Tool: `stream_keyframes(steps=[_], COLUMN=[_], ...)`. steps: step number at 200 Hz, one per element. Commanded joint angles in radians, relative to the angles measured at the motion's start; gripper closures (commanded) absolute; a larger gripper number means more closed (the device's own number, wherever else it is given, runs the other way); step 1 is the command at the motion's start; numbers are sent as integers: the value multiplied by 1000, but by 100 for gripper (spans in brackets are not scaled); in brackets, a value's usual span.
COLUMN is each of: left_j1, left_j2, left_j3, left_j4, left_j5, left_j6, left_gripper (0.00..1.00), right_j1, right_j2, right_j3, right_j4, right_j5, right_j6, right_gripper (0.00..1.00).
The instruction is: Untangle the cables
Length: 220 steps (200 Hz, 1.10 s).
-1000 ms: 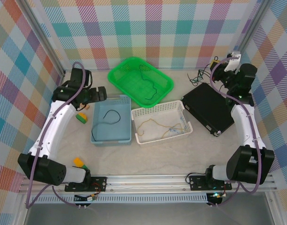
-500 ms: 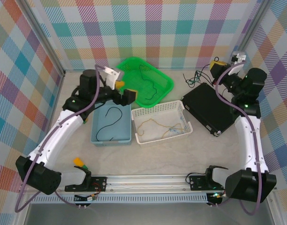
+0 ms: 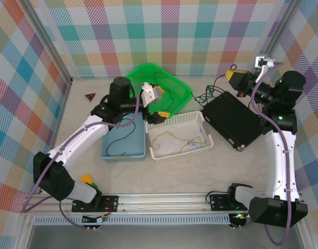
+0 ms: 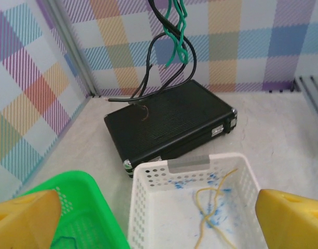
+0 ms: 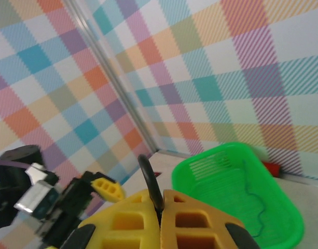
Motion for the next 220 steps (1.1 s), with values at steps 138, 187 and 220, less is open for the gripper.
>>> stream_keyframes(steps=[138, 187, 220], left_j1=[-143, -167, -172], left_j2=[203, 241, 240], left_j3=[243, 292, 296], left_j4=[-125, -150, -188], left_j5=[1, 7, 13], left_j6=[491, 504, 504], left_gripper=[21, 39, 61], right_j1=[-6, -6, -6], right_j2=[-26, -28, -21], right_j3=[-10, -18, -17], right_j4=[175, 190, 180], right_j5=[-251, -260, -253], right_j6=[183, 201, 196], right_gripper=[100, 100, 100])
